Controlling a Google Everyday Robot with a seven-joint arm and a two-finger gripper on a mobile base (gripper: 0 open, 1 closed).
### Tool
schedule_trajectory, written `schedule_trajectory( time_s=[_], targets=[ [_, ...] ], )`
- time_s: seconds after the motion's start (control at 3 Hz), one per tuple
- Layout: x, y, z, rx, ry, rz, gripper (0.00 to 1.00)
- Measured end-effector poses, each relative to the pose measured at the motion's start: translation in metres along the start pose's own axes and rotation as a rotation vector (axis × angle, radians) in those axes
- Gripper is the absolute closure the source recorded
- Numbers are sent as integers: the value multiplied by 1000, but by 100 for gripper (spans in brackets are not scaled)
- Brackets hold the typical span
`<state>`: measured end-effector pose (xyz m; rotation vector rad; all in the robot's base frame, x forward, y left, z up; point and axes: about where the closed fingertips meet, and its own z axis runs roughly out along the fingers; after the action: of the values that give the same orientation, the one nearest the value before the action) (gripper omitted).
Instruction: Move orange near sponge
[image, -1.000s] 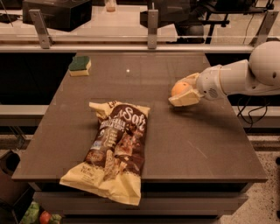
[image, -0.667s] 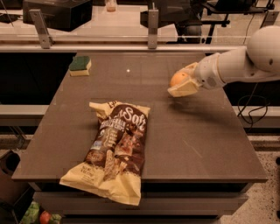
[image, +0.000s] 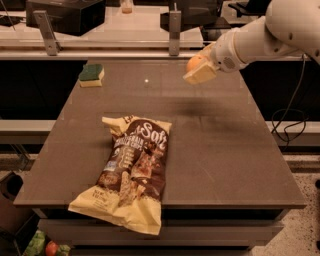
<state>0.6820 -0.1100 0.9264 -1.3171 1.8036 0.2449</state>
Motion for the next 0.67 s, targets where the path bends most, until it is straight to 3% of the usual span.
schedule_trajectory(
  time_s=[0.33, 0.67],
  targets=[
    [-24, -17, 16, 58, 50, -20, 100],
    [-43, -27, 48, 88, 60, -29, 100]
  ],
)
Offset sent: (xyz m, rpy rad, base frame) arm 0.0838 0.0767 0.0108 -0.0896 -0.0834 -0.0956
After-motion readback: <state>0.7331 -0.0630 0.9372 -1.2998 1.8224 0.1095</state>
